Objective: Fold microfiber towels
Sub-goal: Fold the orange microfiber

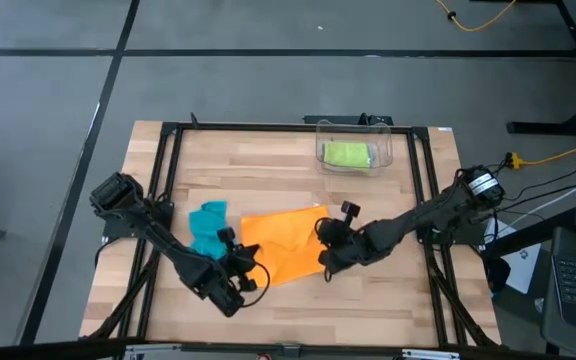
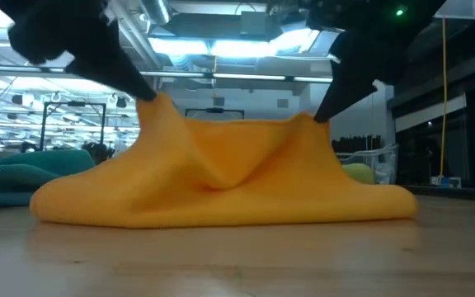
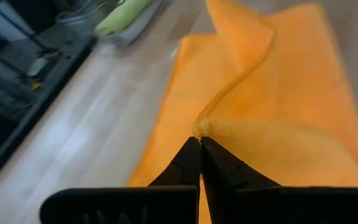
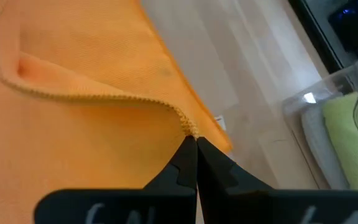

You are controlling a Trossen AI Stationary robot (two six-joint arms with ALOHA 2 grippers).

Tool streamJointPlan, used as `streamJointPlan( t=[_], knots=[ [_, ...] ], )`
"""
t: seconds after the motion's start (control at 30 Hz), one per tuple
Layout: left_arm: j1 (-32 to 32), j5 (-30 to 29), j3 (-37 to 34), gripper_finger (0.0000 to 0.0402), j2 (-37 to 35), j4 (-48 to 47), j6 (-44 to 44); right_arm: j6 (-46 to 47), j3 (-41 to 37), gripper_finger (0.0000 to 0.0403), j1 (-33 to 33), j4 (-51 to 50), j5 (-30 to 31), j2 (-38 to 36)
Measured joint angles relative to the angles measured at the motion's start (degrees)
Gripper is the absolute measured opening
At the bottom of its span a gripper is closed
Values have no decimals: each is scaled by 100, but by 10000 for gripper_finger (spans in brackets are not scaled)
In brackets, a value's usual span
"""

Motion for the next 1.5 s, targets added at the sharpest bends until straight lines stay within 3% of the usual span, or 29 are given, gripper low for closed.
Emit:
streamJointPlan(
  t=[0.17, 0.37, 0.6, 0.8, 1.03, 1.33, 1.5],
  knots=[
    [263, 517, 0, 0, 71, -597, -374, -119, 0, 0, -314, 7, -23, 3],
    [484, 597, 4, 0, 62, -935, -400, -299, 2, 0, -677, -6, -258, 74],
    [672, 1050, 4, 0, 62, -1911, -1176, -452, -2, 0, -973, 16, -610, 275],
    [799, 1275, 4, 0, 62, -2060, -1227, -451, -2, 3, -1159, 26, -621, 597],
    [987, 1523, 4, 6, 62, -2059, -941, -447, -2, 44, -1242, 72, -621, 758],
    [1249, 1498, 4, 60, 62, -2117, -627, -606, -2, 119, -1240, 51, -530, 758],
    [1341, 1480, 2, 78, 1, -2491, -623, -624, 3, 137, -1240, 22, -527, 756]
  ],
)
